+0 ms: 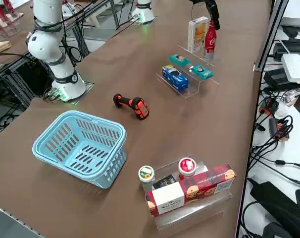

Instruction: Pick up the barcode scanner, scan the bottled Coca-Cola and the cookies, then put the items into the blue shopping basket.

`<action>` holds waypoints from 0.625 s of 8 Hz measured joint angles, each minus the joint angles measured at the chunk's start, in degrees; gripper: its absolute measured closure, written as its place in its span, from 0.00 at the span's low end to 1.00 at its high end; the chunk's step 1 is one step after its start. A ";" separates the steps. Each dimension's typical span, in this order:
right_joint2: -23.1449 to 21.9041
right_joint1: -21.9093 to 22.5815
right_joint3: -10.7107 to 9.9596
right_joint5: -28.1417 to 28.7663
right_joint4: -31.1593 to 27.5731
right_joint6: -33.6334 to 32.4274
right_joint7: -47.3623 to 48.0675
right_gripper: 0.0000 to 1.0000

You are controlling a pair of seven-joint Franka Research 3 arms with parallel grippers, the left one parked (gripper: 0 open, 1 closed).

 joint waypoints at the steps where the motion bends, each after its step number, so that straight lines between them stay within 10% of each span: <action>1: 0.05 -0.01 0.00 0.00 0.00 0.00 0.00 0.26; 3: 0.16 -0.02 0.00 0.01 0.01 0.01 -0.02 0.62; 5: 0.16 -0.02 0.00 0.02 0.04 0.02 -0.02 0.66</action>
